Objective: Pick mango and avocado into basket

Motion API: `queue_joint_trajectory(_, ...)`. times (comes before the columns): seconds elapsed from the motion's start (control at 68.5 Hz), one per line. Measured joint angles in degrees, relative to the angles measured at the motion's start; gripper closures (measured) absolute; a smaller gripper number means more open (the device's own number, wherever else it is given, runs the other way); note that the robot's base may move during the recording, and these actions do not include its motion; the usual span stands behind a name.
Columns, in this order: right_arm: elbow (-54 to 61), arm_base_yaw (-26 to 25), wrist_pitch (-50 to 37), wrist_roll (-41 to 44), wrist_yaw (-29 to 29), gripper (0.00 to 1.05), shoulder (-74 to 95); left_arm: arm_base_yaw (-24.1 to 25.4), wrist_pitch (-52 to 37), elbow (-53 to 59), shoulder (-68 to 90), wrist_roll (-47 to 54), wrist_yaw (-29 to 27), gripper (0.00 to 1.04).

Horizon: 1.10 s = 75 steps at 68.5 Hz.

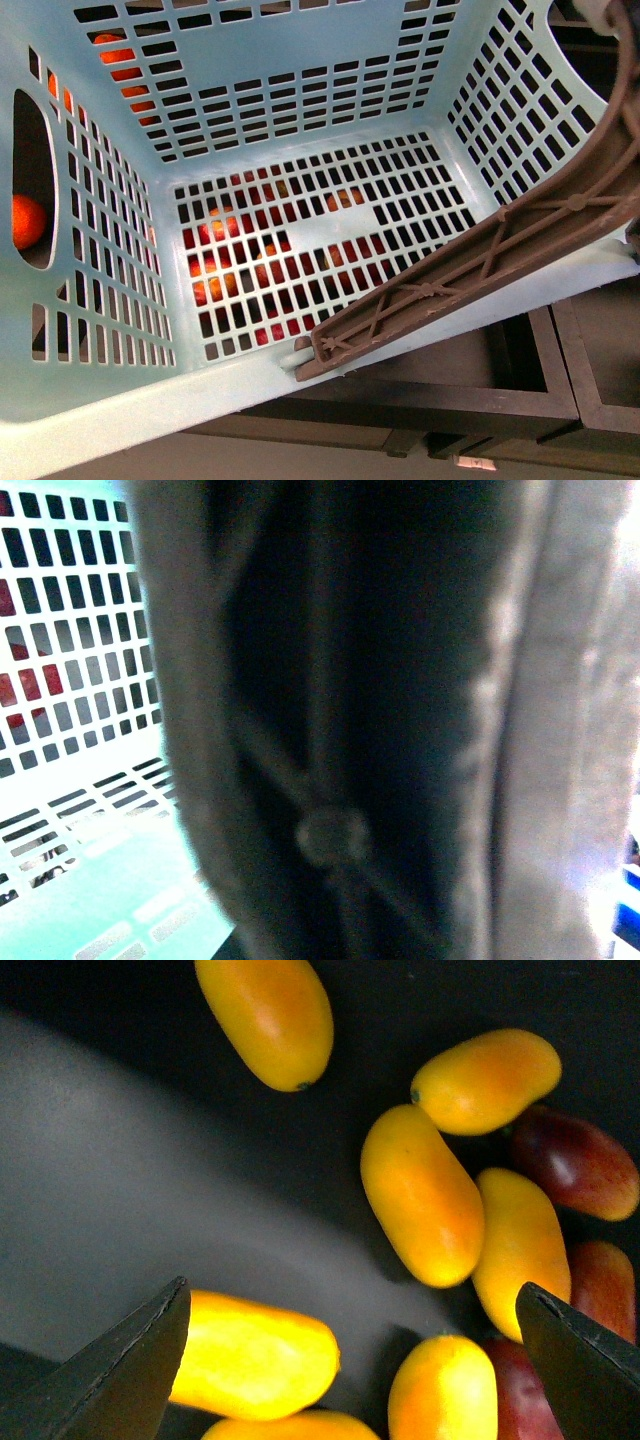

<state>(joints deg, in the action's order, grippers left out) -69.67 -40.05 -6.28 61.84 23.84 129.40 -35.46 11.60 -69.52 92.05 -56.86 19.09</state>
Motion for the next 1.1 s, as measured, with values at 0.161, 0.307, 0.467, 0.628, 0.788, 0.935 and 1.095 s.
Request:
queue_joint_trajectory(0.161, -4.0, 3.3, 1.1, 1.0, 1.0, 0.09, 5.1, 0.0, 0.0, 0.0, 0.0, 0.0, 0.0, 0.92)
queue_joint_trajectory(0.307, -7.0, 6.5, 0.2, 1.1, 0.1, 0.09, 10.0, 0.0, 0.0, 0.0, 0.0, 0.0, 0.0, 0.92)
queue_joint_trajectory(0.467, -11.3, 9.1, 1.3, 0.2, 0.2, 0.09, 14.2, 0.0, 0.0, 0.0, 0.0, 0.0, 0.0, 0.92)
queue_joint_trajectory(0.628, -16.0, 10.4, 4.1, -0.2, 0.1, 0.09, 17.0, 0.0, 0.0, 0.0, 0.0, 0.0, 0.0, 0.92)
queue_joint_trajectory(0.788, -22.6, 11.1, 6.6, -0.6, -0.3, 0.09, 20.6, 0.0, 0.0, 0.0, 0.0, 0.0, 0.0, 0.92)
queue_joint_trajectory(0.935, -28.6, 11.5, 10.2, -0.7, -0.8, 0.09, 24.0, 0.0, 0.0, 0.0, 0.0, 0.0, 0.0, 0.92)
queue_joint_trajectory(1.095, -34.4, 11.9, 13.1, -0.7, -1.2, 0.09, 27.0, 0.0, 0.0, 0.0, 0.0, 0.0, 0.0, 0.92)
